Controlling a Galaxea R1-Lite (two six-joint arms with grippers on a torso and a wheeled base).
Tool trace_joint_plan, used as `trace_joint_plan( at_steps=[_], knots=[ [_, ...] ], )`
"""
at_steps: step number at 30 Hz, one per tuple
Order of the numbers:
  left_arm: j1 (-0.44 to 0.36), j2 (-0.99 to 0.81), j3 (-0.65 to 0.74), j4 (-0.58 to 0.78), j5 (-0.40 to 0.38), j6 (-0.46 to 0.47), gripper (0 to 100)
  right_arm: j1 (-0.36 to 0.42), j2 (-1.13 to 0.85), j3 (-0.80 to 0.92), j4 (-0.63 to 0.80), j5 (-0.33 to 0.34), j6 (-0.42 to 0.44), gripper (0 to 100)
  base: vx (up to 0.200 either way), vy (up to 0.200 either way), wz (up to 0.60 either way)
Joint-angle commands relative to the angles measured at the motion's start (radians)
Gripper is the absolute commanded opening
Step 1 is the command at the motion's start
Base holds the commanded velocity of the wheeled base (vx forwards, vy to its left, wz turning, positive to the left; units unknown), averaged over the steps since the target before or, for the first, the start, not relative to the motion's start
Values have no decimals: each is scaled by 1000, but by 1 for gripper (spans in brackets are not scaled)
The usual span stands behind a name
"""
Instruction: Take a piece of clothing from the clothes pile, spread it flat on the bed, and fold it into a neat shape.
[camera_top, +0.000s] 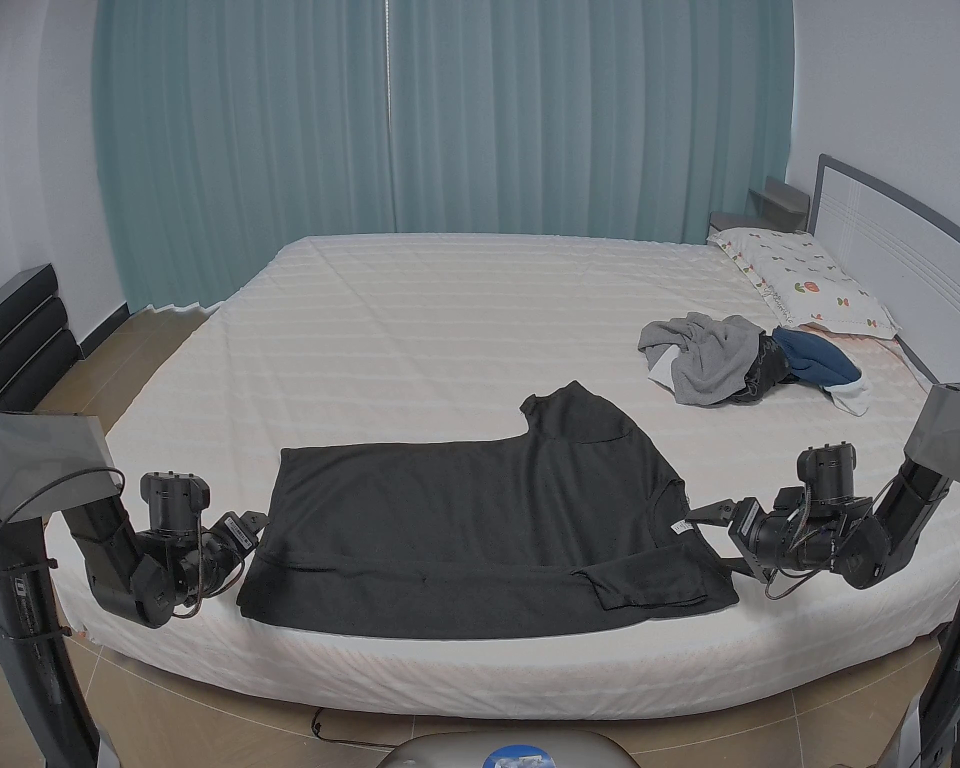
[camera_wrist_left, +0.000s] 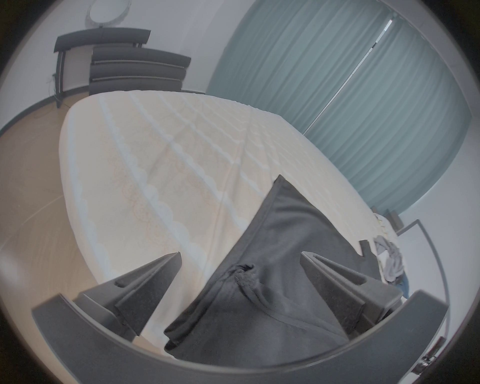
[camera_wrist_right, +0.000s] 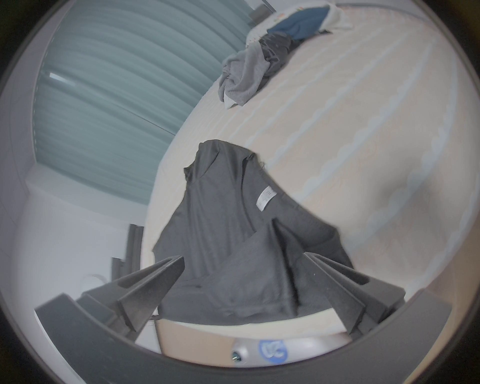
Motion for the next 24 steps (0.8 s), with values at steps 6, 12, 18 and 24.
trace_joint_plan(
  at_steps=[6, 12, 18, 24],
  knots=[
    [65, -86, 58, 26, -144, -141, 100, -79, -23, 110, -145, 203, 163, 100, 0, -33, 0],
    [36, -92, 64, 59, -144, -145, 100, -65, -18, 118, -163, 226, 198, 100, 0, -200, 0],
    [28, -112, 81, 46, -133, -138, 100, -63, -18, 119, -163, 251, 218, 100, 0, -100, 0],
    [13, -124, 87, 53, -127, -127, 100, -63, -18, 124, -163, 251, 212, 100, 0, 0, 0]
  ],
)
